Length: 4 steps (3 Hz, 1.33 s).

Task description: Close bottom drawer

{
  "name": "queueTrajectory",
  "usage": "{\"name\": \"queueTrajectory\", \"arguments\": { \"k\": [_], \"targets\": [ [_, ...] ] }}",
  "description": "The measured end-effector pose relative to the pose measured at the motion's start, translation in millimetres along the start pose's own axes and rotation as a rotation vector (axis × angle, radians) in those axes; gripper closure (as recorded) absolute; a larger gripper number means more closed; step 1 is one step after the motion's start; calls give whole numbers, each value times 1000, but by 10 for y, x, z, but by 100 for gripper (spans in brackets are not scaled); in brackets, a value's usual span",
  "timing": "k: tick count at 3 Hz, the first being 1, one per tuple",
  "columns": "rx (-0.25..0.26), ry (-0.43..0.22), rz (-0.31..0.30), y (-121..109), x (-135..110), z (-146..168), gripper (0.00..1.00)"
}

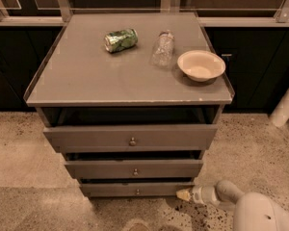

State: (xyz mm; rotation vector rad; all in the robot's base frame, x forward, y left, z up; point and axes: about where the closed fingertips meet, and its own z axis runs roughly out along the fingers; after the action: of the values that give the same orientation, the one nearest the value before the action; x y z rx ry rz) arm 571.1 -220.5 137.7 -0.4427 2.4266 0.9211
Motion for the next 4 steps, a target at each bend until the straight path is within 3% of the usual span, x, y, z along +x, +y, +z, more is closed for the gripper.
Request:
{"name": "queueTrajectory", "arguments": {
  "k": [1,2,3,4],
  "targets": [
    [0,0,0,11,25,-12,100],
    [-32,35,56,-38,74,-159,100],
    [-80,65,156,-100,30,-671,100],
    [-90,58,219,-173,-59,-1206,100]
  ]
}}
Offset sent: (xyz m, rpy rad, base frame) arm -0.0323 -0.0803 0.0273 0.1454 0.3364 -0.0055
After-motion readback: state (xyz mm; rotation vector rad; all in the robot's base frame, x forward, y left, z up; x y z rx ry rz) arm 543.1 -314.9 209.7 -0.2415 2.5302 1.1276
